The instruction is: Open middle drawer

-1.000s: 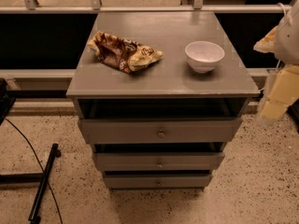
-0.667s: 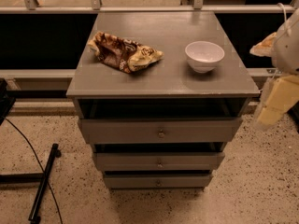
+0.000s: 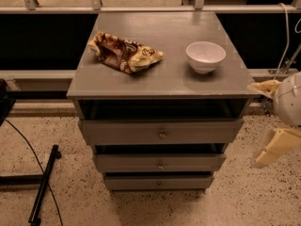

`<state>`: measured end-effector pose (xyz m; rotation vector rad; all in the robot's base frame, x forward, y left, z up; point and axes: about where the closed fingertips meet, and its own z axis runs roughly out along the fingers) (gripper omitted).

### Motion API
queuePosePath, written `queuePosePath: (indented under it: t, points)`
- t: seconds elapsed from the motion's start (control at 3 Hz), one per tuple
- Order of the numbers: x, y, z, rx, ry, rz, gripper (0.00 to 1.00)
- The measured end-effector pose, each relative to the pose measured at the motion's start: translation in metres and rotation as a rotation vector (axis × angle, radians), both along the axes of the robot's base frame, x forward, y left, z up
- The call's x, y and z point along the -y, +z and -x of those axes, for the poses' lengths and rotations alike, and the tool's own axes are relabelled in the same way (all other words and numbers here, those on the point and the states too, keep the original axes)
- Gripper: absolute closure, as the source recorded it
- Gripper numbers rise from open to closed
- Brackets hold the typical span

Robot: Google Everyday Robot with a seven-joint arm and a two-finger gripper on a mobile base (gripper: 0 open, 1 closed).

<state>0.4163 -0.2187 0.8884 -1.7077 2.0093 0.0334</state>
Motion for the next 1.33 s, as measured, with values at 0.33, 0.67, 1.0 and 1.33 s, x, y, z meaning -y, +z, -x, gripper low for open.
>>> queuePosePath:
  t: [0.33,0.67,1.0,1.33]
  points:
    - [0.0,0.0,0.0,0.001,0.001,0.0,0.0]
    - [-0.011,-0.035,-0.008,0.016,0.052,-0.048,0.0]
    - [-0.025,-0.119,-0.013,0.023,0.08,-0.216,0.0]
    - [-0.019,-0.177,-0.01,0.063,0.073,-0.388,0.0]
